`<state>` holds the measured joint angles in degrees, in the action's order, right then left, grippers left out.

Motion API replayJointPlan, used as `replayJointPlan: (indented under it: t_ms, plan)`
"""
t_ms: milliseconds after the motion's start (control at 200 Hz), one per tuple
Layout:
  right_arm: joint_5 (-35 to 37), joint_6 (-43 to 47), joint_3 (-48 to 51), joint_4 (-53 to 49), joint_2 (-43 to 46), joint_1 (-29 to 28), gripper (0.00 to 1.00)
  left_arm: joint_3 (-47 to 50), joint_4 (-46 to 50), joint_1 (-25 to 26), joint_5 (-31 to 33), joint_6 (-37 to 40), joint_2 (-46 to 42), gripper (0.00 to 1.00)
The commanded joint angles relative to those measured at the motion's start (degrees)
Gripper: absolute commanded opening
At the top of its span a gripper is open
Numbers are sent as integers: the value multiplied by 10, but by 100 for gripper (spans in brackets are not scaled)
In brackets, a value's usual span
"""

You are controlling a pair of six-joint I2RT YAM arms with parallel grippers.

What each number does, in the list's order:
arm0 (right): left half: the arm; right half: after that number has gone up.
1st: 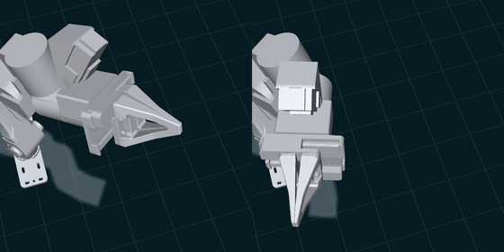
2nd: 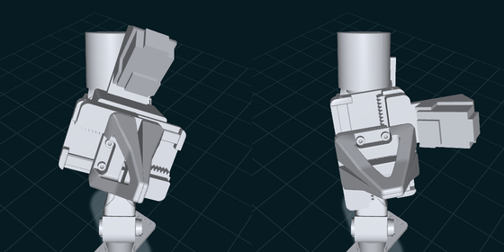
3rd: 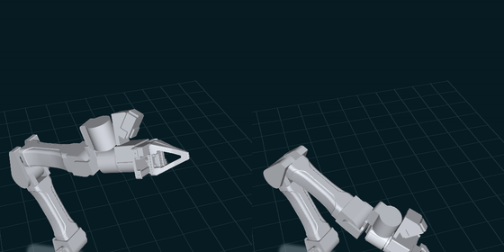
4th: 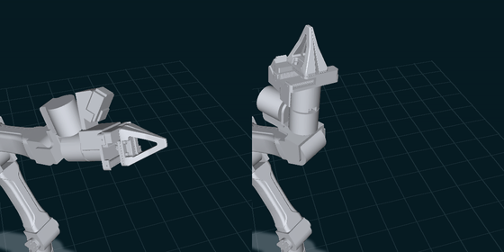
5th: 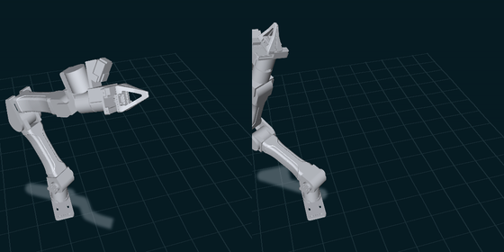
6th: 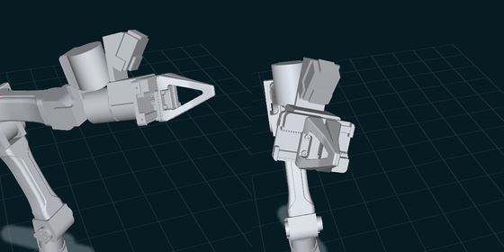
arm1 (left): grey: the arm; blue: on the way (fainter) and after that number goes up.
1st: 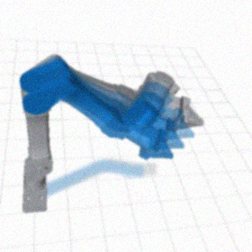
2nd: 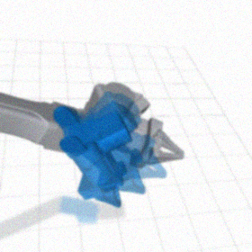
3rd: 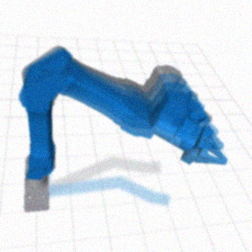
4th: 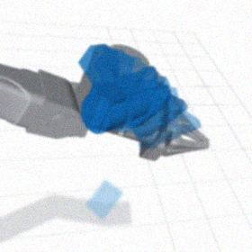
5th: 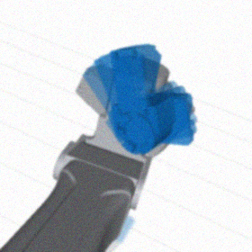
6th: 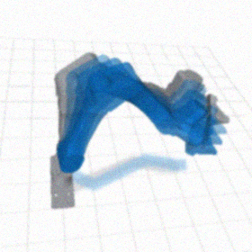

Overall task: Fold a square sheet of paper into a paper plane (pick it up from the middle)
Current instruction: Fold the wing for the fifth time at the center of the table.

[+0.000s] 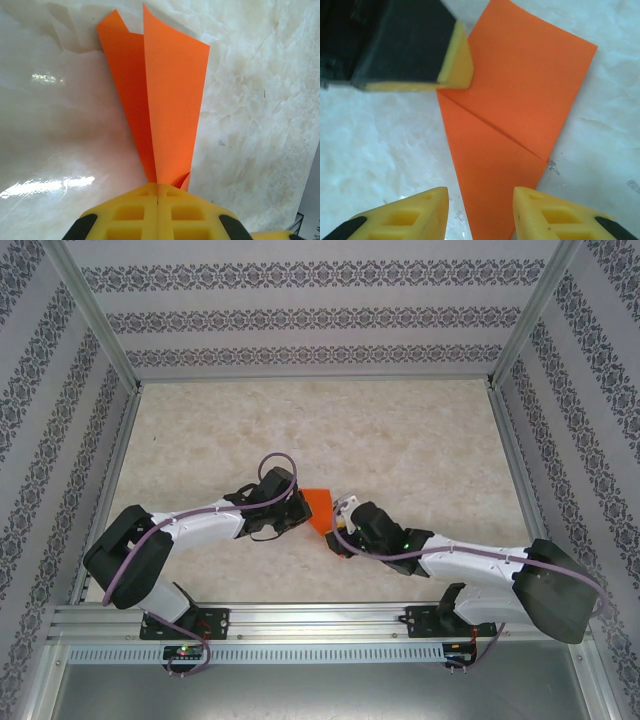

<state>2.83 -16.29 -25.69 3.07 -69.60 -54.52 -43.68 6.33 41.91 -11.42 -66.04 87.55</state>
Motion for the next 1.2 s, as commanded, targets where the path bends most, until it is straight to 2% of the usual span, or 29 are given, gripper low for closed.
replayJointPlan:
  t_ms: [0, 215, 275, 480, 829, 1064, 1194]
  plan:
    - [103, 93, 8, 53, -10, -32, 40, -17, 16, -9, -7, 17, -2, 0]
    - [138, 148, -31, 56, -83, -92, 42, -18, 20, -10, -9, 18, 1, 0]
    - [167, 159, -39, 57, -105, -104, 41, -17, 19, -10, -9, 15, 1, 0]
    - [219, 177, -45, 68, -139, -112, 40, -18, 18, -10, -12, 13, 0, 0]
    - [218, 190, -48, 98, -184, -112, 29, -22, 22, -12, -16, 13, 3, 2]
    - [238, 192, -41, 113, -176, -112, 22, -22, 28, -13, -14, 13, 3, 2]
    - [240, 189, -38, 110, -182, -113, 14, -22, 32, -14, -12, 13, 2, 4]
